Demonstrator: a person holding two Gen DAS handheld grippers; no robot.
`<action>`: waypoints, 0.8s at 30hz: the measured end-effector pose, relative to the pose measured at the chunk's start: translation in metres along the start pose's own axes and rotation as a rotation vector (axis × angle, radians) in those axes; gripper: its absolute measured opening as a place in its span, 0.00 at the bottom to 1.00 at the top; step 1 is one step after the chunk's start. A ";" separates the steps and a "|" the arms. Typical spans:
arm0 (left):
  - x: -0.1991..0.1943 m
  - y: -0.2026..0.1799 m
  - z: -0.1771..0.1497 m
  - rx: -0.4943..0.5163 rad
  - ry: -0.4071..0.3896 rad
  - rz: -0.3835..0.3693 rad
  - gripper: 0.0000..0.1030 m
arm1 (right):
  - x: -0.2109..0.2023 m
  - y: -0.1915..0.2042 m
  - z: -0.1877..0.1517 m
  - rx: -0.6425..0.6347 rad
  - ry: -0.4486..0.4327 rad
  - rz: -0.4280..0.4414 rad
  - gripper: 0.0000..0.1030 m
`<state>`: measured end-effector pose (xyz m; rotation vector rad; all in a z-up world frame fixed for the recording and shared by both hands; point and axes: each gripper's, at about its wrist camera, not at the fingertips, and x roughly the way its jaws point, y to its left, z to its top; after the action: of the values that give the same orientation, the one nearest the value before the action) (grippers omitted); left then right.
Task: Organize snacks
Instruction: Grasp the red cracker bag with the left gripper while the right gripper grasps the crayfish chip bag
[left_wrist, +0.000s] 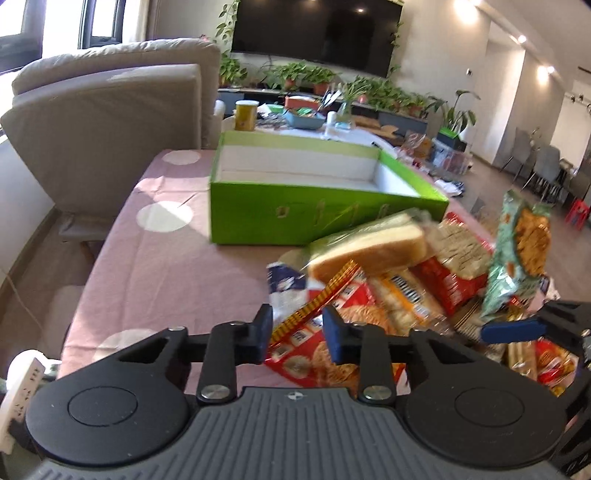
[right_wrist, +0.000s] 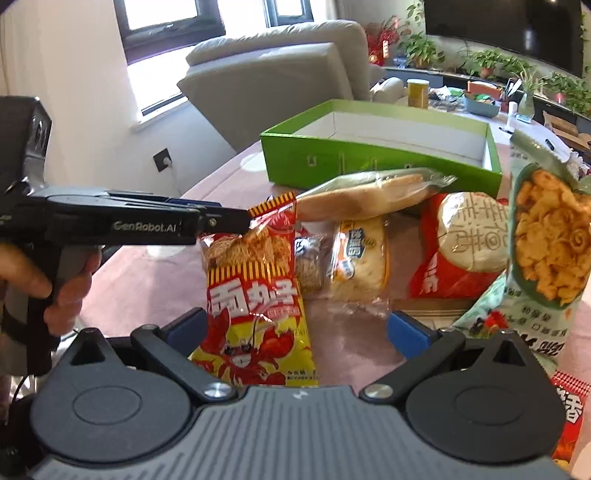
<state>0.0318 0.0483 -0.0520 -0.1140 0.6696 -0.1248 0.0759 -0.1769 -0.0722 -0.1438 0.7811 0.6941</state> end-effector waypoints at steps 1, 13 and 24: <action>-0.001 0.004 -0.002 -0.010 0.006 0.005 0.26 | 0.000 -0.001 0.000 -0.002 0.010 -0.001 0.76; -0.006 0.020 -0.007 -0.043 0.014 0.037 0.31 | 0.026 -0.018 0.002 0.138 0.068 0.037 0.75; -0.008 0.019 -0.007 -0.030 0.023 -0.070 0.75 | 0.012 -0.042 0.011 0.265 -0.001 -0.015 0.76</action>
<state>0.0221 0.0677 -0.0553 -0.1650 0.6904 -0.1838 0.1143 -0.1993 -0.0778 0.0912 0.8630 0.5702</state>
